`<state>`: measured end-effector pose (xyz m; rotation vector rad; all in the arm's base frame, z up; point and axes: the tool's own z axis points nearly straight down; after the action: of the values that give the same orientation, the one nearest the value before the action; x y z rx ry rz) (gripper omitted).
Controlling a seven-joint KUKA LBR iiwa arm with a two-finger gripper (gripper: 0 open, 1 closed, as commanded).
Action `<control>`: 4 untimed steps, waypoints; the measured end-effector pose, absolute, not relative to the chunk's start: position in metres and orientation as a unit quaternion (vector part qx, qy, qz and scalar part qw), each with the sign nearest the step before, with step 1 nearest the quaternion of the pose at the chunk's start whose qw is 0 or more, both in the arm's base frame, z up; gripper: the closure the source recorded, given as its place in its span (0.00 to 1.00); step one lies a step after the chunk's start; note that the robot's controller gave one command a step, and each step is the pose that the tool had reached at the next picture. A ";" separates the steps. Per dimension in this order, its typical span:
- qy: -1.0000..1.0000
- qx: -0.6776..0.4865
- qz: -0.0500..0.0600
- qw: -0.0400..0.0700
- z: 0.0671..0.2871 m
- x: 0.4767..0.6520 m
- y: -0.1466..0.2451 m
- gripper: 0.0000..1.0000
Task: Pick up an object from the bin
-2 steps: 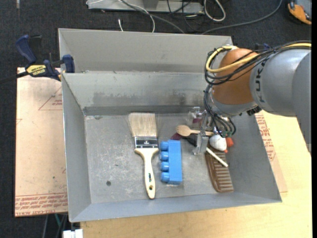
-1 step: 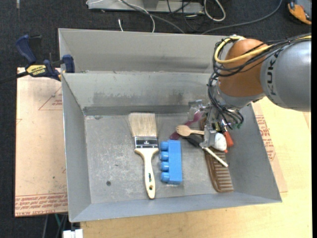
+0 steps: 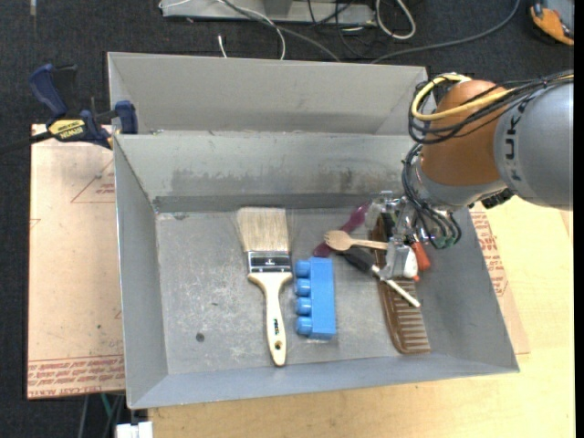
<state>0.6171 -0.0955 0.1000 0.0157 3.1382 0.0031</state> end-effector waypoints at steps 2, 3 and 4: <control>0.965 -0.263 0.010 0.009 0.071 0.643 -0.116 1.00; 0.965 -0.263 0.010 0.008 0.071 0.643 -0.117 1.00; 0.964 -0.264 0.009 0.007 0.085 0.641 -0.118 1.00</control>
Offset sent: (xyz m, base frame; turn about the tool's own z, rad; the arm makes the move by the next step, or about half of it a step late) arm 0.0237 -0.0344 -0.0300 -0.5441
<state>0.6412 -0.1175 0.0848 -0.8259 3.0171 0.0271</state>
